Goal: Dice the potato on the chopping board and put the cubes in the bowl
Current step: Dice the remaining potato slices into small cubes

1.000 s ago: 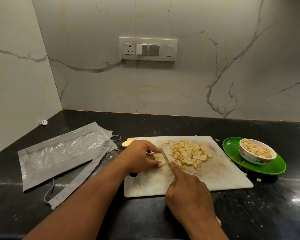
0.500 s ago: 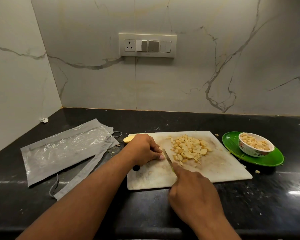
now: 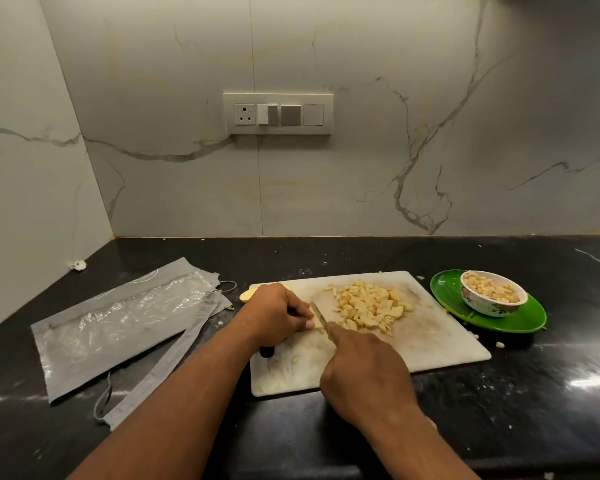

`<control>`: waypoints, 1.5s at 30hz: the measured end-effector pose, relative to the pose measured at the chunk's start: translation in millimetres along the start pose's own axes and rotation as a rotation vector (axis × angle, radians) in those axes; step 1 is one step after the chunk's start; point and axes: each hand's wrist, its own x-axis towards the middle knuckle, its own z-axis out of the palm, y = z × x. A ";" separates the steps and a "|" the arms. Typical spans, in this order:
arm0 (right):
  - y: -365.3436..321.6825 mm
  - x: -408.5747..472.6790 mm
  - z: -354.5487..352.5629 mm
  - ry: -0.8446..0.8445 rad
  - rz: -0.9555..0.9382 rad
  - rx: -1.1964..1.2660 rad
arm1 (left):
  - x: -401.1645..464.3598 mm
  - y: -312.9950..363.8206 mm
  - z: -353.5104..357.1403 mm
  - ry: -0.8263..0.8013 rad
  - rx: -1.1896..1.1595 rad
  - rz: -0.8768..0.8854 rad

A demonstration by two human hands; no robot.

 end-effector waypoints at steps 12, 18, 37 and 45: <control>5.1 -13.6 -13.6 0.069 0.012 0.003 | 3.5 -6.9 0.1 0.040 -0.113 -0.048; -1.4 -1.4 11.5 0.003 -0.006 0.024 | 5.0 -5.0 -2.1 0.020 -0.112 -0.055; -8.1 4.1 20.7 0.046 0.006 0.069 | 2.8 -3.6 -3.9 0.028 -0.024 -0.046; 4.0 -38.9 9.4 -0.019 0.038 0.020 | 5.0 -3.7 -5.3 0.017 -0.015 -0.058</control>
